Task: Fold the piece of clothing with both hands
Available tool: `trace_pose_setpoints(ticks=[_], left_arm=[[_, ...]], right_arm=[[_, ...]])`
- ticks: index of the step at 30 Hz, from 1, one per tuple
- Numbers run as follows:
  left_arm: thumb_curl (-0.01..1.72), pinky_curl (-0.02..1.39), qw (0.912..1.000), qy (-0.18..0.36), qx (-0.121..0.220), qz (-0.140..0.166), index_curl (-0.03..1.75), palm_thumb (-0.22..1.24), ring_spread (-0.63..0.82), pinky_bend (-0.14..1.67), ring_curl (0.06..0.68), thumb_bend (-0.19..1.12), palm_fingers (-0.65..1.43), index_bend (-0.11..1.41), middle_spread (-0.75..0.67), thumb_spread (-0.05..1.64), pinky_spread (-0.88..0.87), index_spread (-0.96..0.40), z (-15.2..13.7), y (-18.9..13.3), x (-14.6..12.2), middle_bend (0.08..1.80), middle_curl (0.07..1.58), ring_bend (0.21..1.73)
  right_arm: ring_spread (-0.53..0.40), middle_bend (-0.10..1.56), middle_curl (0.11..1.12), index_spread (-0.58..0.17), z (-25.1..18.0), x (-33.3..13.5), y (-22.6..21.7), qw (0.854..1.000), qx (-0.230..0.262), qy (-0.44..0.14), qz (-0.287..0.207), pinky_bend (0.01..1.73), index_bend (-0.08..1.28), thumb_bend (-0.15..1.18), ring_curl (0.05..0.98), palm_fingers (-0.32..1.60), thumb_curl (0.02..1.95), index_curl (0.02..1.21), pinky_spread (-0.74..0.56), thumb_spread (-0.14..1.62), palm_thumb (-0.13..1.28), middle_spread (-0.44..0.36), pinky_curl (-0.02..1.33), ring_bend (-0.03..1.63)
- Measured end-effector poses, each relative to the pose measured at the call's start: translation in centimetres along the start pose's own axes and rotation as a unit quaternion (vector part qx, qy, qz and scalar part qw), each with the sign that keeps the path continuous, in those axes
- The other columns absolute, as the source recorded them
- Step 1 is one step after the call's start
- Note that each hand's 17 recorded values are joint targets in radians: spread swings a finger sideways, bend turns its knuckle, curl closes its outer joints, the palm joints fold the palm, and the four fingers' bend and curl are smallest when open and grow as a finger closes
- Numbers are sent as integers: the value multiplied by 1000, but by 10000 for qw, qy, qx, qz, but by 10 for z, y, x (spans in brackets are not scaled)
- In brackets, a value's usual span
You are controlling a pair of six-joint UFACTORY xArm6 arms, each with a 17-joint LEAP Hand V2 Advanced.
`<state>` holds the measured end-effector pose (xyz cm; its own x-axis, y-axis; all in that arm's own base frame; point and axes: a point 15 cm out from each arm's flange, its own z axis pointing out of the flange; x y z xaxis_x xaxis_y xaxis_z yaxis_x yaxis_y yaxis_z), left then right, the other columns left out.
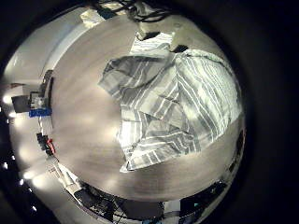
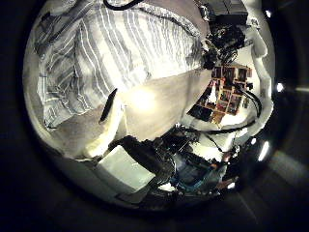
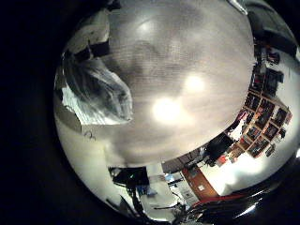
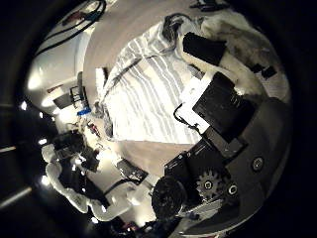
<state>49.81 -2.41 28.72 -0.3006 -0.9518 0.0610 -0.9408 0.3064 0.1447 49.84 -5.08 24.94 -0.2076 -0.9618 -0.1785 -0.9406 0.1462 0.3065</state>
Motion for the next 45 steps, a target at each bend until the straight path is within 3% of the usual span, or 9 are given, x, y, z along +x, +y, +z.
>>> trace_pose_setpoints(ticks=[3, 6, 11, 13, 16, 23, 32, 37, 45], left_arm=[[358, 332, 10000, 12, -20, 31, 350, 554, 467, 296, 218, -20, 105, 172, 281, 1131, 529, 55, 0, 1, 1, 187, 332, 578], [359, 331, 10000, 10, -22, 39, 351, 557, 467, 296, 218, -19, 107, 174, 281, 1133, 529, 55, 0, 0, 3, 186, 331, 577], [360, 329, 10000, 0, -18, 55, 354, 558, 468, 296, 218, -19, 107, 174, 281, 1134, 529, 56, -1, 1, 3, 186, 330, 576], [360, 329, 10000, 19, -23, 55, 354, 558, 468, 296, 218, -19, 108, 175, 281, 1134, 529, 56, -1, 3, 4, 185, 330, 575], [360, 328, 10000, 25, -41, 56, 355, 558, 468, 295, 218, -19, 109, 175, 286, 1134, 528, 56, -1, 5, 4, 185, 329, 574], [360, 328, 10000, 36, -23, 61, 356, 558, 468, 293, 219, -19, 107, 173, 289, 1134, 529, 56, -2, 5, 5, 186, 328, 575], [358, 329, 9999, 21, -72, 100, 357, 562, 463, 293, 218, -19, 107, 173, 289, 1135, 530, 56, 1, 11, 3, 187, 329, 570], [356, 329, 10000, 25, -54, 77, 354, 562, 462, 293, 218, -19, 106, 169, 289, 1135, 530, 55, -1, 12, -2, 187, 329, 571], [355, 330, 10000, 28, -46, 55, 351, 562, 462, 294, 218, -19, 106, 171, 290, 1135, 530, 55, 0, 11, -5, 187, 330, 571]], right_arm=[[-202, 1331, 726, -329, -1, 20, 7, 9999, 17, -70, 133, 1377, 1009, 25, 582, 1161, 623, 827, -248, 1089, 1030, -155, 592, 1443], [-206, 1299, 711, -333, -2, 37, 4, 9994, 161, -216, 228, 1363, 941, -64, 578, 1090, 597, 827, -273, 1113, 843, -161, 588, 1434], [-219, 987, 635, -327, 3, 51, 5, 9978, 153, -592, 258, 1358, 437, -49, 585, 150, 518, 737, -361, 1152, 660, -167, 610, 1369], [-188, 895, 584, -326, 5, 52, 4, 9979, 144, -595, 213, 1196, 394, -48, 520, -42, 492, 649, -245, 1155, 602, -140, 546, 1237], [-118, 728, 506, -305, 6, 50, 1, 9980, 167, -584, 185, 1060, 341, -44, 429, -111, 459, 555, -64, 1149, 538, -80, 453, 1066], [98, 471, 393, -225, 31, 25, -19, 9989, 89, -449, 55, 847, 226, -35, 311, -88, 405, 467, 236, 1123, 438, 90, 339, 786], [179, 405, 358, -143, 64, -7, -38, 9998, 18, -61, 164, 723, 152, -26, 272, 75, 374, 384, 321, 1100, 409, 196, 274, 730], [156, 420, 361, -117, 74, -16, -41, 9998, -50, 83, 171, 776, 128, -25, 281, 188, 368, 337, 330, 1095, 408, 194, 273, 798], [-62, 526, 402, -100, 75, -19, -32, 9995, -281, 24, 164, 978, 116, -2, 342, 377, 383, 267, 181, 1082, 514, 70, 308, 1024]])
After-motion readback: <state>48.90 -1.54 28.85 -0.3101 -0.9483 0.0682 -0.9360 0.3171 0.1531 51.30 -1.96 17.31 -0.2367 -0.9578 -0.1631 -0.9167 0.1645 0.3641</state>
